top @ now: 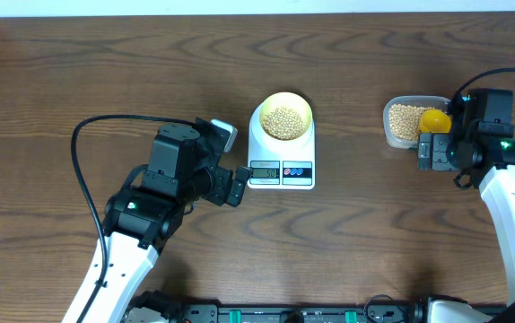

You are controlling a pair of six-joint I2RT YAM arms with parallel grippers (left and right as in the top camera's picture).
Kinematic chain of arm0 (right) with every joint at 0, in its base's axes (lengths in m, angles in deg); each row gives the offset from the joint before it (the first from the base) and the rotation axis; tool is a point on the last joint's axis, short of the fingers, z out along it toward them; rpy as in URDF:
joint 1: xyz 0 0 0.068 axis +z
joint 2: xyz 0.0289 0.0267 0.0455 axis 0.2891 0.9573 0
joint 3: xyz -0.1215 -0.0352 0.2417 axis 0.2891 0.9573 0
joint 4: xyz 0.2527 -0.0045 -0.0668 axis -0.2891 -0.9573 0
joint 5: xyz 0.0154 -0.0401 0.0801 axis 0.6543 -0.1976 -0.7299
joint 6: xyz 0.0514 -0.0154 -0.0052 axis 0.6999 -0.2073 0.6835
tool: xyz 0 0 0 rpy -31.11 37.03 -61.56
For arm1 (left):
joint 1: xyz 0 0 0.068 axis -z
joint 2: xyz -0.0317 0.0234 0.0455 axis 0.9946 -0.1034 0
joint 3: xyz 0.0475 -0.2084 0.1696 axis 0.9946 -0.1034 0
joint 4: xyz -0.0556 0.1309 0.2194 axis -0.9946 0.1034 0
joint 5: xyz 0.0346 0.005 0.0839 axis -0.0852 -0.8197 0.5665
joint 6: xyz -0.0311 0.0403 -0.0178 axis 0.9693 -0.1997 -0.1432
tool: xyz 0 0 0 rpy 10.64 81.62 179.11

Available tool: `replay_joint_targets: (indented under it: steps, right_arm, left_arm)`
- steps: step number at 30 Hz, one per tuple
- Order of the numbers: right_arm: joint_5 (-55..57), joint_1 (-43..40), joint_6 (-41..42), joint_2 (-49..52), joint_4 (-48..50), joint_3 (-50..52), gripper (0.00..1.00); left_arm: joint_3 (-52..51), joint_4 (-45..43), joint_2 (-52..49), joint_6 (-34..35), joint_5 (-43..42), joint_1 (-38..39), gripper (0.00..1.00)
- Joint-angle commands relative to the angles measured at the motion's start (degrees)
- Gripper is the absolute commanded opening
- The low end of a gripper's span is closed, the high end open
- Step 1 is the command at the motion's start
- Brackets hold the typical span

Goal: Scoop item into bowl and weigh 50g on scale

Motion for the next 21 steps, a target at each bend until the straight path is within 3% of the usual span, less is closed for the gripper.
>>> replay_joint_targets:
  steps: [1,7,15,19,21]
  right_arm:
    - [-1.27,-0.11,2.51,-0.04,0.15,0.02,0.99]
    - [-1.27,-2.43,7.93,-2.21,0.59,-0.90,0.99]
    - [-2.73,-4.55,7.56,-15.17,1.99,-0.90,0.99]
    - [-12.48,-4.55,0.24,-21.51,0.59,-0.87,0.99]
    - [-14.93,-4.55,-2.62,-24.28,-0.76,-0.87,0.93]
  left_arm:
    - [-0.02,-0.22,0.00,-0.42,0.35,-0.28,0.98]
    - [-0.02,-0.22,0.00,-0.39,0.37,-0.28,0.98]
    - [-0.02,-0.22,0.00,-0.39,0.37,-0.28,0.98]
    - [-0.02,-0.22,0.00,-0.42,0.37,-0.28,0.98]
    - [-0.02,-0.22,0.00,-0.39,0.37,-0.28,0.98]
